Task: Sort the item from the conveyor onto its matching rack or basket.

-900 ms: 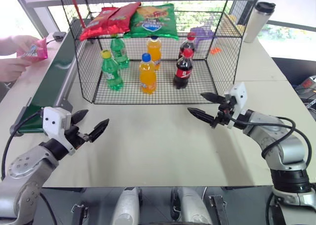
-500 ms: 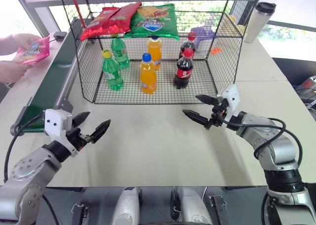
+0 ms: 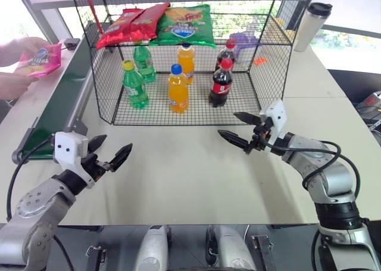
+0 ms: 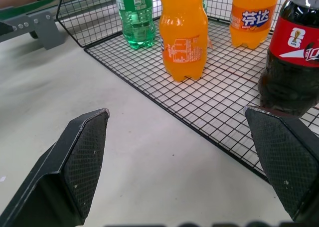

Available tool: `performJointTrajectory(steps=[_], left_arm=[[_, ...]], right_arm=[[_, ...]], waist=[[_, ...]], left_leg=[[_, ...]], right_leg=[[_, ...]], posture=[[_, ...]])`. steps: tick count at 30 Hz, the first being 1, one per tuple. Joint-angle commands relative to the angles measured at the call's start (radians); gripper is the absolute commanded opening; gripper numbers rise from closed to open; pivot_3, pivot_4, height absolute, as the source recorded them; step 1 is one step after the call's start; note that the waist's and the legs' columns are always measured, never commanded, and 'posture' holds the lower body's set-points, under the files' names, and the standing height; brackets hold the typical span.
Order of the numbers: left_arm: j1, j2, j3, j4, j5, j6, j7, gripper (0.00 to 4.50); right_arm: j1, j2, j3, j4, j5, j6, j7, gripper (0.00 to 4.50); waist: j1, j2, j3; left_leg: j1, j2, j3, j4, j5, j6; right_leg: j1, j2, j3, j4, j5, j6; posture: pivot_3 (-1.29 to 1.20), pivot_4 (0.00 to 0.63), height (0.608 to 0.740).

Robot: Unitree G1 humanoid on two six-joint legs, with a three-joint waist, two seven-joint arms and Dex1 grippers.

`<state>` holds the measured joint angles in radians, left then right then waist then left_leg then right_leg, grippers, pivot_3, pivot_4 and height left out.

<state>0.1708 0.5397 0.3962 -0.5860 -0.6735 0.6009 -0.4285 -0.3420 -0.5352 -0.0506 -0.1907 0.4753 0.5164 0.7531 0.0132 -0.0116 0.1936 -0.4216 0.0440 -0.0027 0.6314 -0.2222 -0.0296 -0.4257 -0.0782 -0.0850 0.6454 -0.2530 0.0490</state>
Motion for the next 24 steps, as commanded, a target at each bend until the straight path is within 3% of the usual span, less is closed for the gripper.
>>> performJointTrajectory(steps=[1,24], left_arm=[[0.005,-0.007,-0.007,-0.025,0.020,-0.029,0.005,4.48],[-0.070,-0.009,-0.057,0.044,0.075,-0.063,-0.027,4.48]], right_arm=[[0.005,-0.003,-0.017,-0.026,0.010,-0.014,0.006,4.50],[0.015,0.030,-0.010,0.005,-0.021,-0.080,-0.006,4.50]], waist=[[0.000,0.000,0.000],[0.000,0.000,0.000]], left_leg=[[0.000,0.000,0.000,0.000,0.000,0.000],[0.000,0.000,0.000,0.001,0.000,0.000]], right_leg=[[0.000,0.000,0.000,0.000,0.000,0.000],[0.000,0.001,0.000,0.001,0.001,0.002]], posture=[[0.00,0.150,0.740],[0.00,0.150,0.740]])
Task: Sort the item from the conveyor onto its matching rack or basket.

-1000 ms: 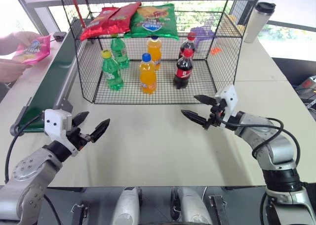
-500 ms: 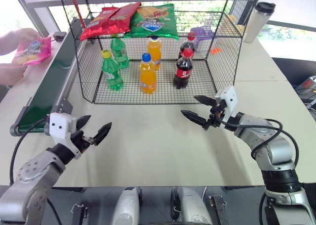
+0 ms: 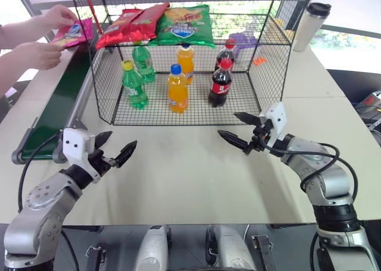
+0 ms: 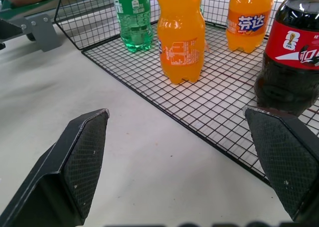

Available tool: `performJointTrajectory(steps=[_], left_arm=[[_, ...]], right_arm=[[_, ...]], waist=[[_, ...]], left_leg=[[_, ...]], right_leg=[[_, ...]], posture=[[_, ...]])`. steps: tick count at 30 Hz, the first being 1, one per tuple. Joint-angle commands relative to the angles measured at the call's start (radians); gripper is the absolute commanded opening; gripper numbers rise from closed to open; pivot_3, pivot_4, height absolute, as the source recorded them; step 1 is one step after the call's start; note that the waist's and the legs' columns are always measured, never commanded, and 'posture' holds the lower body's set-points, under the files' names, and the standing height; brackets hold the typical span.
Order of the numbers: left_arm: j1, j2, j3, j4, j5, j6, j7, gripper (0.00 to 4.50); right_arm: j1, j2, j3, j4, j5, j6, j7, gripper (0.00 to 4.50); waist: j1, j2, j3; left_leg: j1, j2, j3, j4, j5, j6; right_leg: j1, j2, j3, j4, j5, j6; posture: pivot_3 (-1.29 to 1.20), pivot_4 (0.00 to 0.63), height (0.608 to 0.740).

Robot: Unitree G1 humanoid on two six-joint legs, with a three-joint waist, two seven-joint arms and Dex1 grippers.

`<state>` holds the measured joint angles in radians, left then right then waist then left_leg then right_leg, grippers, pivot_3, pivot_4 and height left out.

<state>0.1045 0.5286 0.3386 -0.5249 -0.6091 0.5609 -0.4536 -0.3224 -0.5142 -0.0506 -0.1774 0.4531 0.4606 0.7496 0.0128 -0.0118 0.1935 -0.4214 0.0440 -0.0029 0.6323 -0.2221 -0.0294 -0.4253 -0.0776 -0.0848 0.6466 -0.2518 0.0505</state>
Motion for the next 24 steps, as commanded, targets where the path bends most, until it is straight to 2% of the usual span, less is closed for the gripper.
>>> performJointTrajectory(steps=[1,17,24], left_arm=[[-0.005,0.002,-0.001,-0.017,0.013,-0.023,-0.001,4.48],[0.034,-0.013,0.007,-0.053,0.040,-0.027,0.022,4.48],[0.075,0.029,0.112,-0.124,0.031,-0.022,0.040,4.48]], right_arm=[[-0.005,0.010,-0.009,-0.007,0.000,-0.025,-0.003,4.50],[-0.047,0.007,-0.013,0.043,-0.006,-0.029,0.020,4.50],[-0.151,0.026,-0.022,0.095,0.035,-0.003,0.053,4.50]], waist=[[0.000,0.000,0.000],[-0.001,0.000,0.000],[-0.001,0.000,0.000]], left_leg=[[0.000,0.000,0.000,0.000,0.000,0.000],[0.000,0.000,0.000,0.000,0.000,0.000],[0.001,0.000,0.000,0.000,0.000,0.000]], right_leg=[[0.000,0.000,0.000,0.000,0.000,0.000],[0.000,0.000,0.000,0.001,0.000,0.000],[0.000,0.000,0.000,0.001,0.000,0.000]], posture=[[0.00,0.150,0.740],[0.00,0.150,0.740],[0.00,0.150,0.740]])
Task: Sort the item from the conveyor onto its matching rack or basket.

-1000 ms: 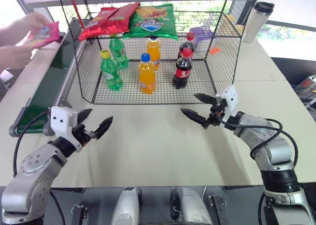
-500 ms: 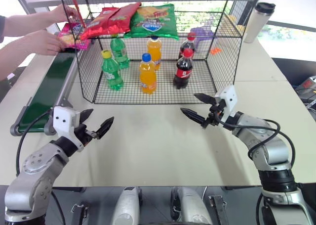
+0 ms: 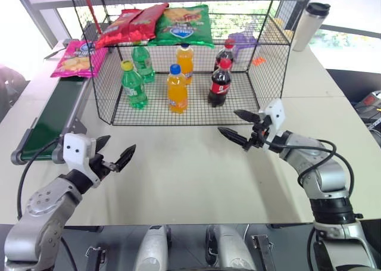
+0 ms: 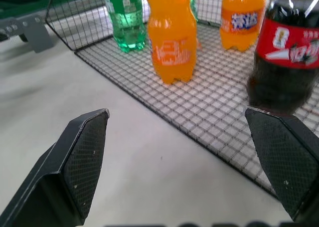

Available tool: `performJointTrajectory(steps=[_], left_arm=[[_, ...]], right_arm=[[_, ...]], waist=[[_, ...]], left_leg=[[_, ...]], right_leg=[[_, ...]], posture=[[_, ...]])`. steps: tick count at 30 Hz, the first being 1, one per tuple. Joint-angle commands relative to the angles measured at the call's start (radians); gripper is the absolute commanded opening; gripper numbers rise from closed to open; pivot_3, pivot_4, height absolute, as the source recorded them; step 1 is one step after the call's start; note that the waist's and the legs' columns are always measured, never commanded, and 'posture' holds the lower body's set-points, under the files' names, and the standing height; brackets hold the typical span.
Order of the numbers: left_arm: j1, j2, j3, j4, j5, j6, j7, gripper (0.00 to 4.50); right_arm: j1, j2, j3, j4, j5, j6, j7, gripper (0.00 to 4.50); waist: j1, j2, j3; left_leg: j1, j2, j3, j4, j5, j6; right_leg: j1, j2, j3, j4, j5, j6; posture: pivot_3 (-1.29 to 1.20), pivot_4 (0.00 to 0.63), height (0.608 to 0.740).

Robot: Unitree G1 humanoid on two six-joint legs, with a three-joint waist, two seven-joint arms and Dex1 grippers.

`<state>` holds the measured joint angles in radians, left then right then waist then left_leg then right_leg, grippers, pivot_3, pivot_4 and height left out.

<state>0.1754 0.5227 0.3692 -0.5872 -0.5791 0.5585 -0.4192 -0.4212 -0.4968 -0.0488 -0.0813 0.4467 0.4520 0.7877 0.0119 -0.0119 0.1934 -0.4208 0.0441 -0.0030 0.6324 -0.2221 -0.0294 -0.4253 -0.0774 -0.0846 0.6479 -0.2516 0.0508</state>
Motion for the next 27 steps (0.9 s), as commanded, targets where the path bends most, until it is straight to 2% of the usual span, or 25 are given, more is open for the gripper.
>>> performJointTrajectory(steps=[1,3,6,7,8,10,14,16,19,22,27], left_arm=[[0.001,0.064,0.124,-0.078,0.017,-0.032,0.003,4.48],[-0.009,0.135,0.196,-0.092,0.061,-0.052,-0.002,4.48],[0.050,0.297,0.309,-0.069,0.237,-0.126,-0.068,4.48],[0.099,0.352,0.359,-0.059,0.312,-0.163,-0.111,4.48],[0.134,0.381,0.393,-0.051,0.355,-0.191,-0.142,4.48],[0.262,0.422,0.485,0.011,0.533,-0.327,-0.191,4.48],[0.453,0.367,0.597,0.153,0.776,-0.605,-0.149,4.48],[0.495,0.338,0.616,0.190,0.846,-0.705,-0.109,4.48],[0.541,0.307,0.635,0.246,1.024,-0.860,0.026,4.48],[0.567,0.282,0.613,0.264,1.133,-0.931,0.098,4.48],[0.598,0.173,0.562,0.259,1.197,-0.951,0.155,4.48]], right_arm=[[-0.082,0.014,-0.035,0.013,0.060,0.017,0.019,4.50],[-0.130,0.022,-0.056,0.039,0.096,0.039,0.025,4.50],[-0.196,0.026,-0.075,0.076,0.139,0.064,0.046,4.50],[-0.224,0.030,-0.080,0.089,0.158,0.074,0.057,4.50],[-0.240,0.034,-0.082,0.094,0.169,0.082,0.063,4.50],[-0.286,0.050,-0.063,0.100,0.181,0.090,0.080,4.50],[-0.347,0.101,0.023,0.074,0.153,0.069,0.120,4.50],[-0.367,0.128,0.049,0.068,0.145,0.060,0.126,4.50],[-0.387,0.153,0.130,0.081,0.079,-0.009,0.171,4.50],[-0.403,0.195,0.188,0.154,0.009,-0.097,0.186,4.50],[-0.410,0.228,0.192,0.180,0.000,-0.122,0.203,4.50]], waist=[[0.000,0.000,0.000],[0.000,-0.001,0.000],[-0.001,0.000,0.000],[-0.001,0.000,0.000],[-0.002,0.000,0.000],[-0.005,0.001,0.000],[-0.023,0.001,0.000],[-0.026,0.001,0.000],[-0.021,0.001,0.000],[-0.022,0.000,-0.001],[-0.026,-0.001,-0.001]], left_leg=[[0.000,0.000,0.000,0.000,0.000,0.000],[0.000,0.000,0.000,0.000,0.000,0.000],[0.001,0.002,0.000,0.000,0.000,0.000],[0.001,0.002,0.000,0.000,0.000,0.000],[0.001,0.002,0.001,-0.001,0.000,0.000],[0.001,0.002,0.003,-0.002,0.000,0.000],[0.001,0.004,0.005,-0.004,0.000,0.000],[0.001,0.005,0.006,-0.004,0.000,0.000],[0.000,0.006,0.005,-0.004,-0.001,0.000],[-0.001,0.005,0.006,-0.003,-0.001,0.000],[-0.002,0.005,0.009,-0.003,-0.001,0.000]], right_leg=[[0.000,0.000,0.000,0.000,0.000,0.000],[0.000,0.001,0.000,0.001,0.000,0.000],[0.000,0.002,0.000,0.000,0.000,-0.001],[0.000,0.002,0.000,0.000,0.000,-0.001],[0.000,0.002,0.000,-0.001,0.000,-0.002],[-0.001,0.002,0.001,-0.001,0.000,-0.002],[-0.004,0.002,0.001,-0.001,0.000,-0.002],[-0.004,0.003,0.001,-0.001,-0.001,-0.003],[-0.005,0.003,0.001,-0.001,-0.001,-0.004],[-0.004,0.001,0.001,-0.002,-0.002,-0.004],[-0.006,-0.001,0.002,-0.002,-0.001,-0.004]], posture=[[0.00,0.150,0.740],[0.00,0.150,0.740],[0.00,0.150,0.740],[0.00,0.150,0.740],[0.00,0.150,0.740],[0.00,0.150,0.740],[0.00,0.150,0.740],[0.00,0.150,0.740],[0.00,0.150,0.740],[0.00,0.150,0.740],[0.00,0.150,0.740]])
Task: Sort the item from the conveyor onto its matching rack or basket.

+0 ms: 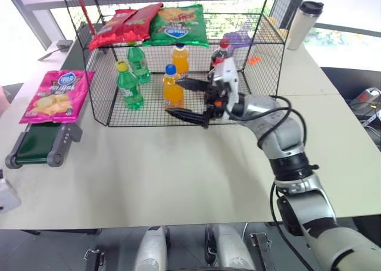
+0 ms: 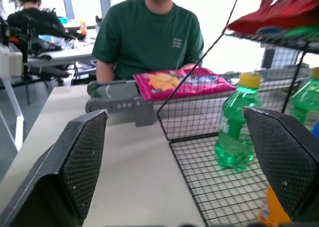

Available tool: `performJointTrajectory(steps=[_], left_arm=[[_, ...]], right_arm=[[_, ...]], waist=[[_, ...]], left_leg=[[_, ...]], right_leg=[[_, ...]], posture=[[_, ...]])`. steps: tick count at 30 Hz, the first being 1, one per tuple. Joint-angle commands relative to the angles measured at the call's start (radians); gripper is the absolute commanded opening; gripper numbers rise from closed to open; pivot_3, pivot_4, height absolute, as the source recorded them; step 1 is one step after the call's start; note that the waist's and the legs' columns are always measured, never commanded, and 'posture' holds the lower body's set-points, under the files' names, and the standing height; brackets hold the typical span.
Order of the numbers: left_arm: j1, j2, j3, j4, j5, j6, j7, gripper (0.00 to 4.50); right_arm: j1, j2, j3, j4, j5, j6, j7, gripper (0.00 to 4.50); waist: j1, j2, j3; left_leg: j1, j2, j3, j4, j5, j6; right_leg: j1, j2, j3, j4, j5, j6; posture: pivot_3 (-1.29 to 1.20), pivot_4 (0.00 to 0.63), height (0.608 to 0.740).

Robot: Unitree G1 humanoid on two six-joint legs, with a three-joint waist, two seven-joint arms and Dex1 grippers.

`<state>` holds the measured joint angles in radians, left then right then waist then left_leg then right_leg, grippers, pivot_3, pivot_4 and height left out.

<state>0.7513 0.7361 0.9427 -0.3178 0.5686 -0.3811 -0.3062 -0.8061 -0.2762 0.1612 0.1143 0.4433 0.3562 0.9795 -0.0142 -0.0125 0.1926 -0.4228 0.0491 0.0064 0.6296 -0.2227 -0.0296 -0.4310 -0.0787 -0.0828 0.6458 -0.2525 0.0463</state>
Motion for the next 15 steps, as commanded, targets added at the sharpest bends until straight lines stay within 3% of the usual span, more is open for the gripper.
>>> performJointTrajectory(steps=[1,7,15], left_arm=[[0.023,-0.059,-0.017,-0.014,0.061,-0.008,0.054,4.48],[0.000,-0.164,-0.085,-0.057,0.107,0.018,0.120,4.48],[-0.060,-0.157,-0.142,-0.065,0.137,0.054,0.131,4.48]], right_arm=[[-0.023,0.007,-0.020,-0.016,0.005,-0.024,0.015,4.50],[0.011,0.004,-0.018,-0.039,0.008,0.000,0.025,4.50],[0.006,0.009,-0.028,-0.016,-0.008,-0.009,0.011,4.50]], waist=[[0.001,0.000,0.000],[0.002,-0.001,0.000],[0.000,-0.001,-0.001]], left_leg=[[0.000,0.000,0.000,0.000,0.000,0.000],[0.000,0.000,-0.001,0.001,0.000,0.000],[-0.001,0.001,0.000,0.001,0.000,0.000]], right_leg=[[0.000,0.000,0.000,0.000,0.000,0.001],[-0.001,0.001,0.000,0.002,0.000,0.000],[-0.001,0.001,0.000,0.002,0.002,0.003]], posture=[[0.00,0.150,0.740],[0.00,0.150,0.740],[0.00,0.150,0.740]])
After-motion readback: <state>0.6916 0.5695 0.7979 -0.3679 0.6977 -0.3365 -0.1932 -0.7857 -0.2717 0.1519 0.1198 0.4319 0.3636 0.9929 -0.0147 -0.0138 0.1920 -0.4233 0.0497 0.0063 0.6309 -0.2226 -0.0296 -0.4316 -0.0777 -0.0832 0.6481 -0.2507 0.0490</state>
